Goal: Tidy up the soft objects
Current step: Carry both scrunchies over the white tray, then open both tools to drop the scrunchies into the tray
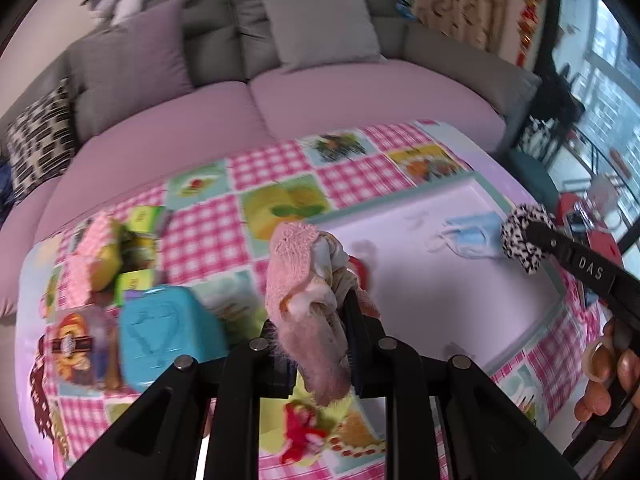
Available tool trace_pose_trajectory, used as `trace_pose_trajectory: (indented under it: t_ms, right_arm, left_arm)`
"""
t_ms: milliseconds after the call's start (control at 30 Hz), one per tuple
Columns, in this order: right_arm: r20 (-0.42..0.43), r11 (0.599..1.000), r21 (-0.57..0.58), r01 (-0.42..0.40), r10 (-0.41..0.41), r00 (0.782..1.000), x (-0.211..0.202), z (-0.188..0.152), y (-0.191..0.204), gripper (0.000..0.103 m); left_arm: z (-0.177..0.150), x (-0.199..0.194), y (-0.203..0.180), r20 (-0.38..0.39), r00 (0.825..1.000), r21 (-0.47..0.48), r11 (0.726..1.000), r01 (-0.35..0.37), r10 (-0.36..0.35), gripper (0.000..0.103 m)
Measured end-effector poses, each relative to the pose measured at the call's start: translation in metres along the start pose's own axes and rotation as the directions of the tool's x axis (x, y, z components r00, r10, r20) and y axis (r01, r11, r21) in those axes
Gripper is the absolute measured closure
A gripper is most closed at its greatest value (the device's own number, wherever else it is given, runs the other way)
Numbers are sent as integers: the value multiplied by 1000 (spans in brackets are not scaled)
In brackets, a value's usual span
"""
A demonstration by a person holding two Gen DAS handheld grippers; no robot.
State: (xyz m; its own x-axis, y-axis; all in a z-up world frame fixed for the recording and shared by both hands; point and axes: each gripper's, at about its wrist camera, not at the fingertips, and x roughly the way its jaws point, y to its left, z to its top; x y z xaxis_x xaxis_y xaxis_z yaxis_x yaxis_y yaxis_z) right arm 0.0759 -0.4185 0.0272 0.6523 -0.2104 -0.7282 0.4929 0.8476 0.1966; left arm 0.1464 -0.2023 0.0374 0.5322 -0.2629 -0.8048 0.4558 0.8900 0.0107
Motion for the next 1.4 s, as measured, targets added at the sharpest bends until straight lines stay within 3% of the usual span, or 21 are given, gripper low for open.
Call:
trace_pose_trajectory:
  t_ms: [367,900,1033,1133,1200,1233,1267,1400]
  right_arm:
    - [-39,991,19,129,-129,991,16,-3,-21,90]
    - [-84,990,16,141,-139,987,29,-8,-25,87]
    - [-101,991,7,135,-133,986,31,-8,-24,82]
    - [-100,991,-16,131,-132,986,30,-9,-20,79]
    - [-93,991,-29,129,-131,987,27,-8,-17,66]
    - [-90,991,-32,128,-130,987,26,-8,-16,53]
    - [-85,991,-37,127,-130,988,25,-8,-15,48]
    - [-89,990,-60,124,-129,988,26,-9,-11,42]
  left_arm:
    - [-9,63,-38,-71,996,76,996,53,-48,82]
    - [-20,101,-57,-122,987,78,990,115,-105,80]
    - [-22,100,-60,-130,985,86,989,123,-111,55]
    - [-22,95,-61,-124,985,92,987,130,-118,53]
    - [-22,91,-62,-116,987,99,988,121,-109,49]
    - [-22,89,-61,-110,988,101,988,117,-106,42]
    - [-21,86,-60,-101,989,98,989,114,-104,37]
    - [-16,74,-51,-59,994,65,994,91,-87,31]
